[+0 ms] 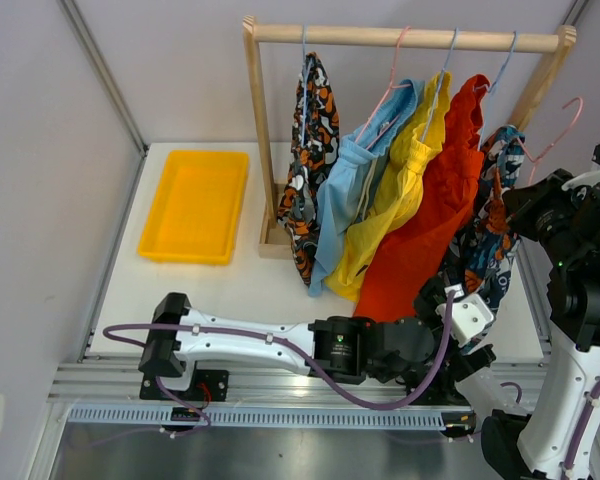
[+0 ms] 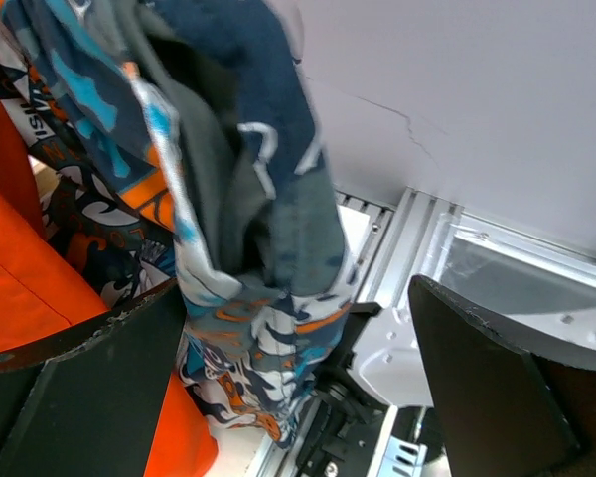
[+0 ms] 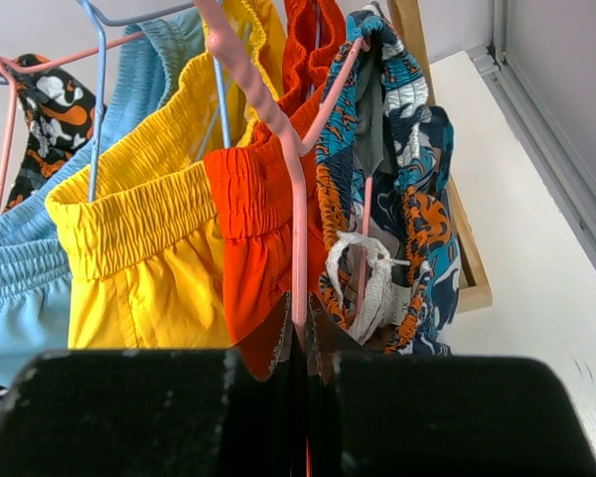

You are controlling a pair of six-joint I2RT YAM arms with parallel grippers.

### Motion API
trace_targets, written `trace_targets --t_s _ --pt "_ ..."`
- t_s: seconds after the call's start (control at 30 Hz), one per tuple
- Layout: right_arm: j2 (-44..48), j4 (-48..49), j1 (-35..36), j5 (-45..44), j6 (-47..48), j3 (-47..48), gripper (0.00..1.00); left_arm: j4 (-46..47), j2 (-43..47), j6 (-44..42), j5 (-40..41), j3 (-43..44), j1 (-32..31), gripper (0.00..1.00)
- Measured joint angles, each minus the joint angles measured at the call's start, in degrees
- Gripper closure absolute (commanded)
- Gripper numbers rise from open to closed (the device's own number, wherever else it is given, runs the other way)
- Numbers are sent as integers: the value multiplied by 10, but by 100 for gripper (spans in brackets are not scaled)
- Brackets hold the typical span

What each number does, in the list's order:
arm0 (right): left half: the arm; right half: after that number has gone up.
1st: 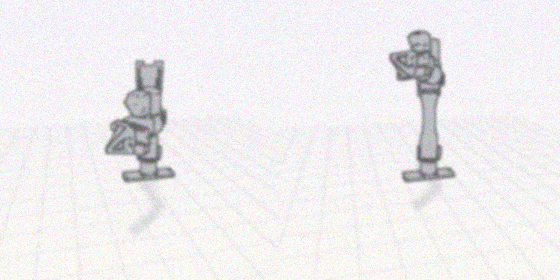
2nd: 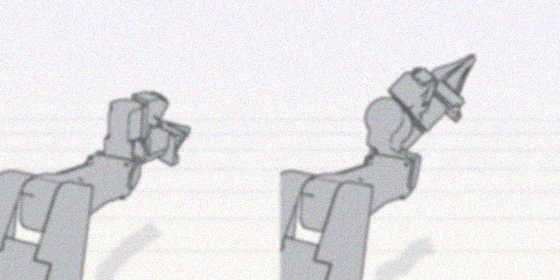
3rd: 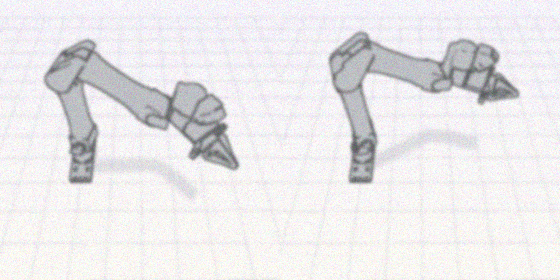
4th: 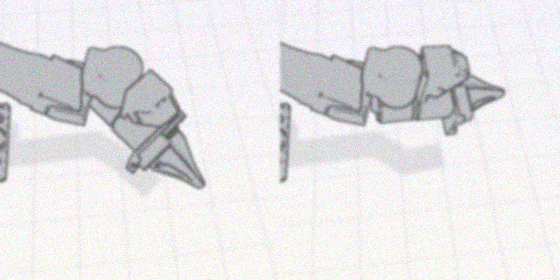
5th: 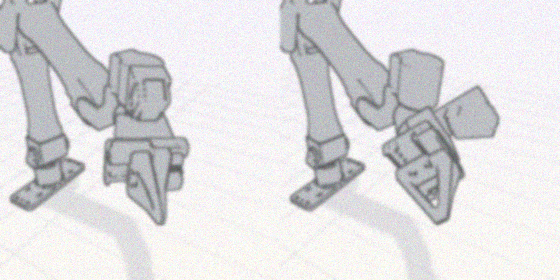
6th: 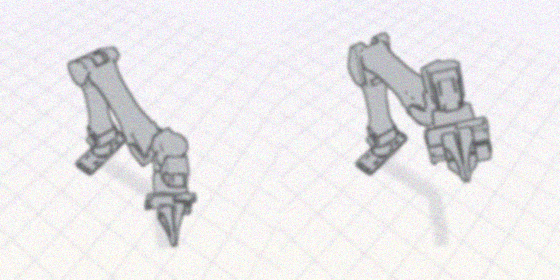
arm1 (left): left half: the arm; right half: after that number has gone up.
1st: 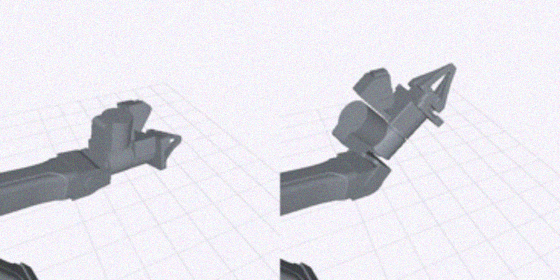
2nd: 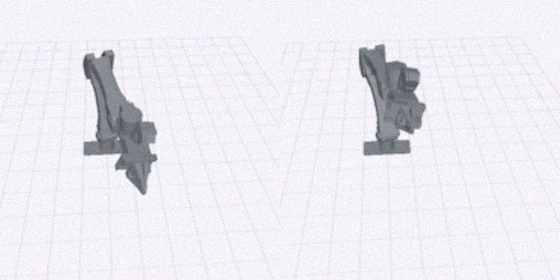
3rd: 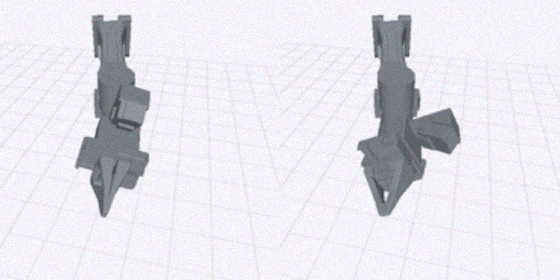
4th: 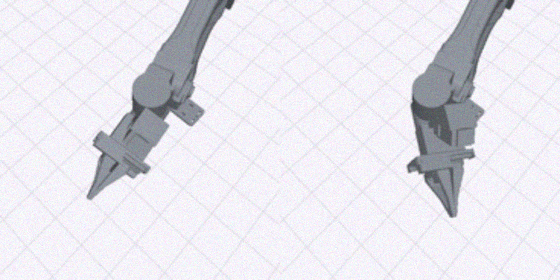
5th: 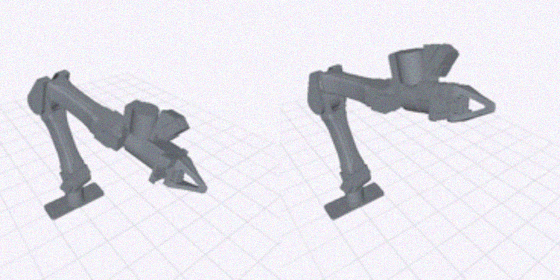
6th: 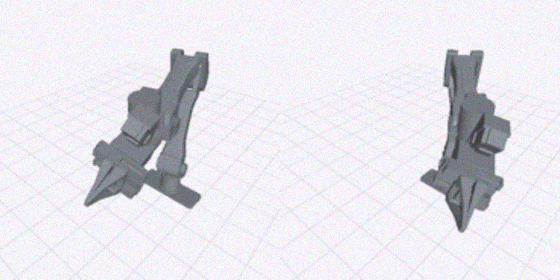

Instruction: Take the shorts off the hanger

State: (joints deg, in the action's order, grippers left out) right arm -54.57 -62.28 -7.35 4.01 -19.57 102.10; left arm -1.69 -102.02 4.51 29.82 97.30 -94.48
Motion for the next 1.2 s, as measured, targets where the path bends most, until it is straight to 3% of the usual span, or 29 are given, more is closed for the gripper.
trace_targets --t_s 0.23,0.33,0.37,0.43,0.47,0.53,0.7,0.83,0.97,1.2 --pt "8 -8 4 10 -3 3 100 22 -14 2 0 0 31 5" --pt "16 -12 4 14 -4 3 100 31 -26 6 0 7 45 28" --pt "19 -13 4 15 -4 3 100 34 -30 6 0 11 48 47" --pt "24 -14 4 15 -4 0 100 42 -37 8 -2 17 52 64" --pt "26 -14 4 15 -4 -1 100 44 -38 7 -5 17 52 83" --pt "27 -14 4 15 -4 -2 100 49 -38 10 -9 17 51 100" --pt "27 -14 5 14 -4 -7 100 50 -36 10 -5 13 37 100" --pt "24 -18 8 7 -3 -7 100 59 -8 10 28 -37 5 100" --pt "12 -41 9 -3 -3 -1 100 71 37 15 72 -117 -62 100" --pt "-9 -97 16 -16 0 24 100 74 49 44 139 -176 -152 100"
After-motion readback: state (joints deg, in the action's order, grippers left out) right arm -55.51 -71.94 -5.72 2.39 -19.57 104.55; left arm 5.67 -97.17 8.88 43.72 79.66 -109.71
